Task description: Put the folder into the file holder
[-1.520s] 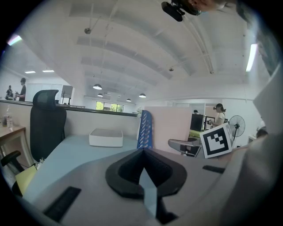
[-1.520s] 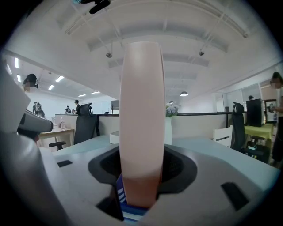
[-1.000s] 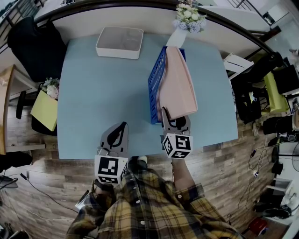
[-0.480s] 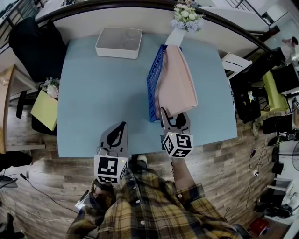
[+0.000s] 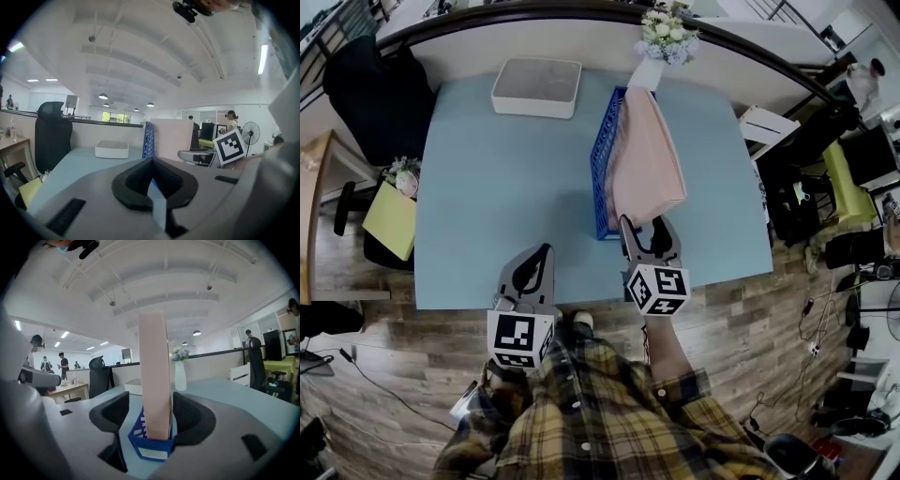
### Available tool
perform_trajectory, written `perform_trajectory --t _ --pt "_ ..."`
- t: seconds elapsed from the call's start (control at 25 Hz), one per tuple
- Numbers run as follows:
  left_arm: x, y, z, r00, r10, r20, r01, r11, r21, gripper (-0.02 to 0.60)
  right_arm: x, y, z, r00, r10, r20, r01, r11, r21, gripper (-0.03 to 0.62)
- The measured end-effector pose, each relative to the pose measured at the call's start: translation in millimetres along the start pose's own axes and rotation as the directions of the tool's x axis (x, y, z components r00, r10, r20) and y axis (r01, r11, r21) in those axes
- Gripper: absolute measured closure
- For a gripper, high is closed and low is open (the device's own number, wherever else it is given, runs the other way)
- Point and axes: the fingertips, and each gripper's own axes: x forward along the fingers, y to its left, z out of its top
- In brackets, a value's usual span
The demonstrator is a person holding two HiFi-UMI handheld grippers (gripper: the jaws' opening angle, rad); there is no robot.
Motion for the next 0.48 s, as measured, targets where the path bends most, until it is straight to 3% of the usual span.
perform_trajectory --t 0.48 --pt "-25.3 -23.3 10.0 0.999 -0.008 0.041 0.006 0.999 0.040 0.592 -52.1 11.3 31.6 0.994 0.073 0.084 -0.075 0.997 0.021 0.321"
